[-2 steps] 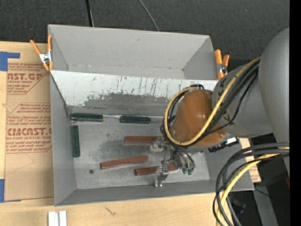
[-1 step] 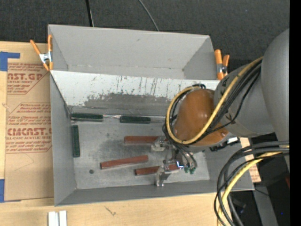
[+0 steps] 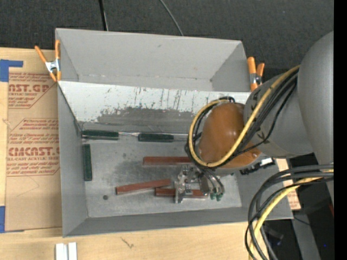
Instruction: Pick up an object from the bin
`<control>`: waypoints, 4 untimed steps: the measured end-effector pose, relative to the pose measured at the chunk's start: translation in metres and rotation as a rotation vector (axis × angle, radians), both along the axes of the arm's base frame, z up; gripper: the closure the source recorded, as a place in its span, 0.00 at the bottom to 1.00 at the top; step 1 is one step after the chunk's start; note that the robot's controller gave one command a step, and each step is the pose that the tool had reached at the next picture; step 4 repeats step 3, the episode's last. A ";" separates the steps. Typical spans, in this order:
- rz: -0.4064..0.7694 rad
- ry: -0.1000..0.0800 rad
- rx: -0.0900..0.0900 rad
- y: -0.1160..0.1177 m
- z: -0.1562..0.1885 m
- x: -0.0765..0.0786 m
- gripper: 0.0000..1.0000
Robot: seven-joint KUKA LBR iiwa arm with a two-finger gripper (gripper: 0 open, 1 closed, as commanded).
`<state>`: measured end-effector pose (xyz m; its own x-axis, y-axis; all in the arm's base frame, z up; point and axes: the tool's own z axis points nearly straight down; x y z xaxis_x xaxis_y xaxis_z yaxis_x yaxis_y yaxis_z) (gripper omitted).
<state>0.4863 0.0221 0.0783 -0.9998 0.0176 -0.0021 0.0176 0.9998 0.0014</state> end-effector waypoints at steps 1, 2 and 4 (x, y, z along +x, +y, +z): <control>0.000 0.000 0.000 0.000 0.000 0.000 1.00; 0.000 0.006 0.000 0.000 0.004 -0.002 1.00; -0.001 0.013 -0.001 0.000 0.024 -0.004 1.00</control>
Offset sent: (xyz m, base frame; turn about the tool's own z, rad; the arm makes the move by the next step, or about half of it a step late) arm -0.0001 0.0000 0.0743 0.0000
